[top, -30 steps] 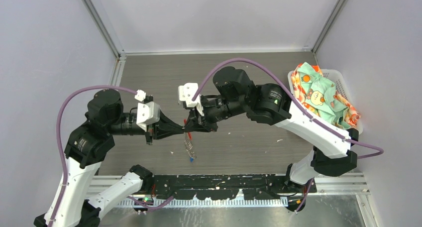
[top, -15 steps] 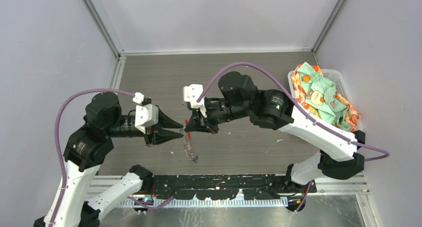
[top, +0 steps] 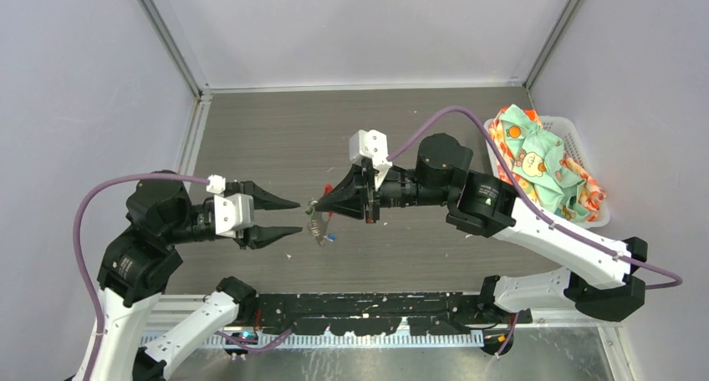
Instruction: Put the keys on the keyring
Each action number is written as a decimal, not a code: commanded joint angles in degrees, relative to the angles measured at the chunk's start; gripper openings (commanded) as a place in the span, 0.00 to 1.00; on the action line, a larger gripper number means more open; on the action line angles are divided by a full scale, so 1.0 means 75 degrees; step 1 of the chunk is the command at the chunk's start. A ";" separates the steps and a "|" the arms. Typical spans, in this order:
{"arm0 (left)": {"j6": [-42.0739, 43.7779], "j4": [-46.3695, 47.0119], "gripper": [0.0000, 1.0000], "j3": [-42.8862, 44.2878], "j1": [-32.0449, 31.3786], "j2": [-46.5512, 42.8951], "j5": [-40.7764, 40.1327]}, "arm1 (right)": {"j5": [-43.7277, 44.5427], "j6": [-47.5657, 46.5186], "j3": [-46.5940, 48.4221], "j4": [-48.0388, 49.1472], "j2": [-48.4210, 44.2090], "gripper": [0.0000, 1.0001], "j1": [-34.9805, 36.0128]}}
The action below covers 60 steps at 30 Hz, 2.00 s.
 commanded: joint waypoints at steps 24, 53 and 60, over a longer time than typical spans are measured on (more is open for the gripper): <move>-0.0936 0.2122 0.01 -0.1216 -0.0002 -0.0596 0.0353 | 0.0392 0.2122 -0.2587 0.5981 -0.0658 0.01 -0.0014; -0.1759 0.3538 0.01 -0.1434 -0.0002 -0.0998 0.0181 | -0.0079 0.2528 -0.2574 0.6019 -0.0412 0.01 -0.0014; -0.0453 0.2370 0.15 -0.1518 -0.0001 -0.0978 0.0530 | -0.0185 0.2716 -0.2530 0.6271 -0.0335 0.01 -0.0004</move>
